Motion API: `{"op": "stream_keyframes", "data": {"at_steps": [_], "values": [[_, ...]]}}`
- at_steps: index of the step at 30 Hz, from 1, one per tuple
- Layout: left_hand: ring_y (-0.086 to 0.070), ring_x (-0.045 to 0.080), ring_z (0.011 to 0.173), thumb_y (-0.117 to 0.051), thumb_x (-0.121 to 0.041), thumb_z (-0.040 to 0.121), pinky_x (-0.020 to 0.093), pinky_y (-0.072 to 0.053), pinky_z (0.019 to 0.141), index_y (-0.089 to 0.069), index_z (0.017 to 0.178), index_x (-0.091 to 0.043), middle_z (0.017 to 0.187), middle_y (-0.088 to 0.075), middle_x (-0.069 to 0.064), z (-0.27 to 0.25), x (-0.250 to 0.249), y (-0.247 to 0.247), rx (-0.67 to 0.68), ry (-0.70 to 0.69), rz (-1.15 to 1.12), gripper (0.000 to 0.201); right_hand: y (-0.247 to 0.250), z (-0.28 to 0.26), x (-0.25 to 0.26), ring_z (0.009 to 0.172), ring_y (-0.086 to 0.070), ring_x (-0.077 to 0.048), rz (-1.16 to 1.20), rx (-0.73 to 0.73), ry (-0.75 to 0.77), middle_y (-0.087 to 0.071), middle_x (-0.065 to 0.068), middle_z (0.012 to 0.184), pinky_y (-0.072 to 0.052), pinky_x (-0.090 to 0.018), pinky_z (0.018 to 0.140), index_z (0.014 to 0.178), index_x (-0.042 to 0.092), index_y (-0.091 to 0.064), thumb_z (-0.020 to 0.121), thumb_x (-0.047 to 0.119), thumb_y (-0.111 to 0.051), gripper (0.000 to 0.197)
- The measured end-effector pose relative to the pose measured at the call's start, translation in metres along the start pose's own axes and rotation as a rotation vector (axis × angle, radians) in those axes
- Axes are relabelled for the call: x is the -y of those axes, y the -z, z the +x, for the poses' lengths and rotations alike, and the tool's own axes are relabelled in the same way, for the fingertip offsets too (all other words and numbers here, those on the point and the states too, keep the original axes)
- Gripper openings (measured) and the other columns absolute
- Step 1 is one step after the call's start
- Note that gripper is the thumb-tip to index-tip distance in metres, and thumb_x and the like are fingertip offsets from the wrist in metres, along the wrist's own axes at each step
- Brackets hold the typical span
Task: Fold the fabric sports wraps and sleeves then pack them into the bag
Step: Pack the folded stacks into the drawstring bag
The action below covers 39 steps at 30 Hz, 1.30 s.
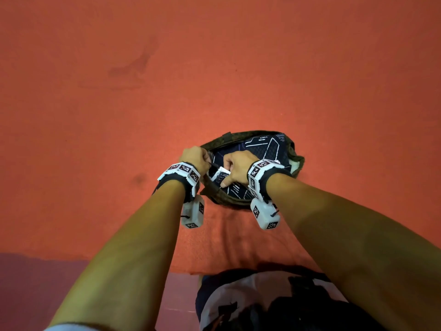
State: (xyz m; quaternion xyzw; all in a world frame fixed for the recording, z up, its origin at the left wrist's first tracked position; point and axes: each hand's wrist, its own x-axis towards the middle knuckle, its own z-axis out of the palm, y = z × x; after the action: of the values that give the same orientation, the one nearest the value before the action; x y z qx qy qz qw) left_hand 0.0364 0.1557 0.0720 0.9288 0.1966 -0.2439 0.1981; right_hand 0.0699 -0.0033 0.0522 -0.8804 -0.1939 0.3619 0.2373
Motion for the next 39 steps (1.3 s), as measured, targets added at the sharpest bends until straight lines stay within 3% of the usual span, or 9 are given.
{"op": "stream_keyframes", "data": {"at_steps": [4,10,15,18,20,26,31,36,39], "values": [[-0.071,0.023,0.091,-0.069,-0.006,0.086,0.039,-0.061,0.081,-0.076,0.09,-0.011,0.095,-0.074,0.007,0.002,0.002,0.001,0.033,0.007,-0.132,0.009,-0.006,0.005,0.007,0.074,-0.059,-0.027,-0.098,0.014,-0.009,-0.059,-0.001,0.072,-0.051,-0.034,0.061,0.067,0.019,-0.048,0.058,0.035,-0.095,0.051],[-0.07,0.024,0.092,-0.072,-0.007,0.087,0.036,-0.06,0.081,-0.076,0.092,-0.009,0.091,-0.072,0.006,-0.001,0.011,0.001,0.056,0.028,-0.18,0.007,-0.031,0.009,0.009,0.078,-0.058,-0.029,-0.133,0.023,-0.044,-0.055,-0.003,0.078,-0.042,-0.029,0.06,0.07,0.02,-0.043,0.067,0.03,-0.089,0.047],[-0.07,0.025,0.086,-0.07,-0.006,0.087,0.041,-0.061,0.081,-0.072,0.084,-0.016,0.082,-0.069,0.003,-0.001,0.014,0.0,0.06,0.031,-0.283,0.011,-0.029,0.013,0.011,0.089,-0.061,-0.03,-0.132,0.052,-0.112,-0.06,-0.007,0.095,-0.053,-0.035,0.069,0.094,0.015,-0.056,0.067,0.033,-0.09,0.046],[-0.067,0.026,0.079,-0.066,-0.004,0.089,0.047,-0.061,0.081,-0.066,0.075,-0.021,0.075,-0.066,0.002,0.0,0.016,-0.003,0.095,0.042,-0.373,0.021,-0.023,0.015,0.006,0.085,-0.058,-0.023,0.024,0.027,-0.159,-0.055,-0.003,0.089,-0.046,-0.028,0.061,0.107,0.013,-0.054,0.07,0.025,-0.085,0.05],[-0.064,0.026,0.076,-0.062,-0.002,0.091,0.053,-0.06,0.082,-0.063,0.074,-0.02,0.072,-0.063,0.004,0.0,0.015,-0.003,0.125,0.061,-0.45,0.025,-0.021,0.018,0.005,0.086,-0.06,-0.022,0.185,0.013,-0.182,-0.06,-0.003,0.093,-0.051,-0.03,0.067,0.112,0.018,-0.054,0.074,0.024,-0.076,0.045],[-0.064,0.03,0.08,-0.056,0.002,0.092,0.051,-0.06,0.082,-0.058,0.077,-0.018,0.079,-0.062,0.01,-0.003,0.008,0.003,0.152,0.075,-0.583,0.025,-0.012,0.017,0.01,0.076,-0.06,-0.018,0.412,-0.161,-0.077,-0.066,0.007,0.075,-0.044,-0.025,0.061,0.084,0.027,-0.065,0.082,0.019,-0.068,0.008],[-0.063,0.022,0.069,-0.066,-0.003,0.089,0.025,-0.057,0.053,-0.054,0.087,-0.019,0.083,-0.063,0.009,-0.007,0.009,0.01,0.17,0.054,-0.576,0.02,-0.002,0.02,0.019,0.067,-0.069,-0.012,0.593,-0.199,-0.016,-0.075,-0.001,0.071,-0.059,-0.042,0.085,0.074,0.021,-0.063,0.085,0.016,-0.073,0.016],[-0.068,0.021,0.091,-0.075,-0.028,0.086,0.031,-0.055,0.075,-0.064,0.108,-0.02,0.099,-0.071,0.006,-0.008,0.011,0.011,0.153,-0.047,-0.502,0.026,0.017,0.013,0.038,0.071,-0.069,-0.016,0.59,-0.214,0.049,-0.075,0.0,0.073,-0.059,-0.037,0.083,0.074,0.024,-0.068,0.082,0.022,-0.077,0.011],[-0.063,0.021,0.085,-0.073,-0.032,0.086,0.029,-0.048,0.07,-0.067,0.104,-0.019,0.091,-0.068,0.003,-0.009,0.006,0.01,0.044,-0.089,-0.356,0.023,0.025,0.005,0.041,0.082,-0.071,-0.024,0.548,-0.191,0.049,-0.075,-0.002,0.078,-0.058,-0.039,0.084,0.08,0.022,-0.071,0.08,0.021,-0.076,0.005]]}}
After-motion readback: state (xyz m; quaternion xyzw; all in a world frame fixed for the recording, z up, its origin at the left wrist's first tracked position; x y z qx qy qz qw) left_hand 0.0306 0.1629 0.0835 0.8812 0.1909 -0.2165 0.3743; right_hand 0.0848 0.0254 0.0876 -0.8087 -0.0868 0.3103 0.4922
